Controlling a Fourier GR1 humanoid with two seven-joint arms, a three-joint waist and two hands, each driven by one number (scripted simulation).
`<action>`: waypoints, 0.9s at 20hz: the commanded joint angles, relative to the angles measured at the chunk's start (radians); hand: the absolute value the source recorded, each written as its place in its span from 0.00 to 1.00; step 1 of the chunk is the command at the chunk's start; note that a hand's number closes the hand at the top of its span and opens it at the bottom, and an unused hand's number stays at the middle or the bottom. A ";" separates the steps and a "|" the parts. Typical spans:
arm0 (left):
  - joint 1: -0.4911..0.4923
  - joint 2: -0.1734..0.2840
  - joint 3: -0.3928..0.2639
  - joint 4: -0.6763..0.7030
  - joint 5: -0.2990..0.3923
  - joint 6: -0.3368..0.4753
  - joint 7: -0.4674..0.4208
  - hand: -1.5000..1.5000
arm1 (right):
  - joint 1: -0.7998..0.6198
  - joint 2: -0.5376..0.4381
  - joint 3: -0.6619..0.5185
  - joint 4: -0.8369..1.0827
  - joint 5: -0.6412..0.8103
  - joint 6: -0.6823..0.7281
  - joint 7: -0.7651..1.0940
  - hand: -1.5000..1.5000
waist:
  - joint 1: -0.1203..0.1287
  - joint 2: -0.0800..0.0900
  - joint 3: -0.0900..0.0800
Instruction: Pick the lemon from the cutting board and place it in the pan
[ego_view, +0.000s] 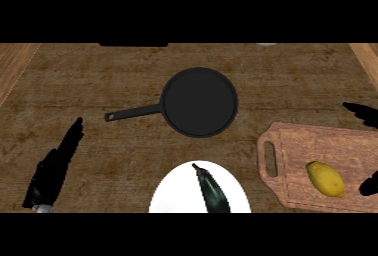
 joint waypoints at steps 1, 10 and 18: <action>-0.045 -0.003 0.009 -0.011 -0.008 -0.021 0.046 0.50 | -0.086 0.005 0.049 0.043 0.018 0.098 0.083 0.00 | 0.001 0.002 0.000; 0.014 0.000 0.061 -0.050 -0.008 -0.057 0.028 0.50 | -0.141 0.082 0.122 0.000 0.040 0.172 0.289 0.00 | 0.000 0.000 0.000; -0.013 -0.067 0.027 -0.059 -0.063 -0.035 0.083 0.50 | -0.132 0.124 0.189 0.042 0.100 0.175 0.304 0.00 | 0.000 0.001 0.001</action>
